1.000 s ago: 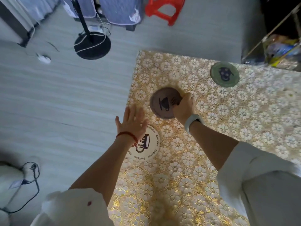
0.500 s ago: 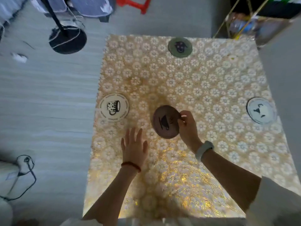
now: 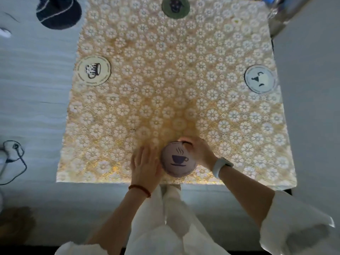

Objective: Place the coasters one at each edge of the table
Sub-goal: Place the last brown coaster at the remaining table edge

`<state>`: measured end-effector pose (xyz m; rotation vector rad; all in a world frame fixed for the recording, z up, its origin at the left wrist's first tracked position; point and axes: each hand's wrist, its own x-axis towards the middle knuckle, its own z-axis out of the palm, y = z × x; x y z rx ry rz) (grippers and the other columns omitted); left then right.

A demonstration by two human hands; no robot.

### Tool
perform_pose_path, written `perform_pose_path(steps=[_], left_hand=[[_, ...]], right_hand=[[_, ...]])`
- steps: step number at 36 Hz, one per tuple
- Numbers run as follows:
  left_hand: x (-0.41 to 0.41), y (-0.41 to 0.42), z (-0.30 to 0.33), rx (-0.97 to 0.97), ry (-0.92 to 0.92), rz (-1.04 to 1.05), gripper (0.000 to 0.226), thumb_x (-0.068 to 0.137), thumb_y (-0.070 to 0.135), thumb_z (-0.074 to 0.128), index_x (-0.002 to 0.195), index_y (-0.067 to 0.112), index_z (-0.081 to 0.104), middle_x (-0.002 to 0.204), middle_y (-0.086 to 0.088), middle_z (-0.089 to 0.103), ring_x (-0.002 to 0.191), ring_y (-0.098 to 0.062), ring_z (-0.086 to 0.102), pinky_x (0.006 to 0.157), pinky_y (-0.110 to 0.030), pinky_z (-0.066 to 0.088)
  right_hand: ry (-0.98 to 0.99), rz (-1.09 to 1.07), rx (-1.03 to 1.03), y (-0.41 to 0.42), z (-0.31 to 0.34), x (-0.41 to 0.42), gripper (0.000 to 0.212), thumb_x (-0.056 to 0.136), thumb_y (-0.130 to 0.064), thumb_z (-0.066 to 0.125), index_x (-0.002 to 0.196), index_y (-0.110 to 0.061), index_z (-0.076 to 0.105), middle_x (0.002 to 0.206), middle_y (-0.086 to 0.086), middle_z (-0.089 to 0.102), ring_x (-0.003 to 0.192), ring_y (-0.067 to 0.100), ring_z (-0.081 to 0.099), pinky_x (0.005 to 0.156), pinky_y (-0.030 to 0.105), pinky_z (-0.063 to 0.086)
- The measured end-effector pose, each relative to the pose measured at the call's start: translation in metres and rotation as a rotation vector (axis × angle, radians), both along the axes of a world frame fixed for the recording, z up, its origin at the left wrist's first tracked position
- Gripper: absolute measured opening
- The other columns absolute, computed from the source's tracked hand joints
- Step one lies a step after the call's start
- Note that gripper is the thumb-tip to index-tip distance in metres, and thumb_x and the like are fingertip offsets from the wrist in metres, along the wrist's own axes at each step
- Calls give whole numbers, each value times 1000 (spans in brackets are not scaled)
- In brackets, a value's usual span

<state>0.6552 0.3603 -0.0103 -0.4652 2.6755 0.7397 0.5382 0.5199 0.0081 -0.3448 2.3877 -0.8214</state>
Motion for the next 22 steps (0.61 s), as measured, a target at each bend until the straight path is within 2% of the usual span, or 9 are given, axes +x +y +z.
perform_pose_path(steps=[6,11,16,22], left_hand=[[10,1,-7,-53,-17,-108,66,85,37,47,142,21,19,155,-5,12,143,-25,1,116,-52,5],[5,-7,-14,-61,-35,-170,77,77,49,53,141,24,19,156,-5,8,143,-30,-4,115,-56,3],[-2,-8,-21,-113,-79,-242,85,75,60,49,142,24,11,156,-6,1,142,-32,-8,113,-60,1],[1,-7,-24,-118,-45,-231,88,72,61,54,142,24,16,156,-7,3,143,-32,-5,113,-61,0]], right_hand=[[203,63,59,-1,-3,11,35,88,-8,46,121,-20,51,120,10,57,114,27,47,95,42,45],[122,-103,76,20,-1,39,36,89,-10,43,125,-14,46,124,14,50,111,31,44,96,41,38],[21,-262,21,14,3,55,41,88,-5,39,127,-12,44,124,15,47,112,31,44,99,47,41],[-42,-361,51,5,3,63,43,85,-5,40,129,-8,41,130,14,41,117,29,38,104,41,35]])
